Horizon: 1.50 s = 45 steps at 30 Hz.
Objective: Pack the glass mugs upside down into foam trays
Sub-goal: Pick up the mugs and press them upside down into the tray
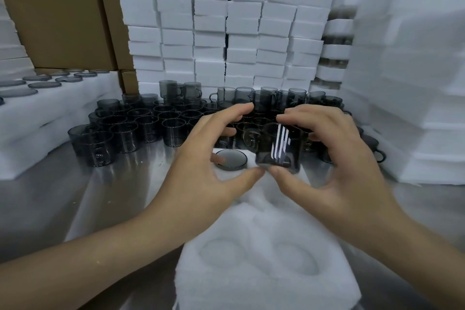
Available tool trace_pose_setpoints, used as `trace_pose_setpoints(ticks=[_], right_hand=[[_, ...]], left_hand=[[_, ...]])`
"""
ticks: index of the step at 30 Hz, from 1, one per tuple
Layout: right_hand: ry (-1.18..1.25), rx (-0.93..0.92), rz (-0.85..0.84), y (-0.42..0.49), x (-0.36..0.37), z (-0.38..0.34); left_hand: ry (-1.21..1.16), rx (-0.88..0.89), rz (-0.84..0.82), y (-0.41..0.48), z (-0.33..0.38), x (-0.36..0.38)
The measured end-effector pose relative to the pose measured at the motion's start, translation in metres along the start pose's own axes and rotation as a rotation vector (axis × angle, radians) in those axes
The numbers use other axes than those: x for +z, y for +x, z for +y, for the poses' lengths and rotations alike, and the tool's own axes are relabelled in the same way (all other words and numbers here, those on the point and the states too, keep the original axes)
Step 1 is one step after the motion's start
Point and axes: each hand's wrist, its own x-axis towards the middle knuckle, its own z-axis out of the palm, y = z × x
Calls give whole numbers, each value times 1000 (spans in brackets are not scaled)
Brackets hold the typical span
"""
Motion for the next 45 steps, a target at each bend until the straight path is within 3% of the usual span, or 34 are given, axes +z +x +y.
trace_pose_setpoints(ticks=[5,11,22,29,41,45], right_hand=[[104,-34,-40,-2,1,-6],[346,141,-111,-6,5,0],[551,30,-183,-9,2,-10],[517,74,-201,-8,0,-11],[570,221,-229,-6,3,-8],[465,176,-123,-3,8,-5]], left_hand=[[63,31,-102,2,2,-2],[40,-41,-263,5,6,-4],[-158,-39,-406,3,10,-11],[-128,55,-376,4,9,-10],[-598,-361,-118,15,0,-9],[-679,-426,-144,18,-4,-12]])
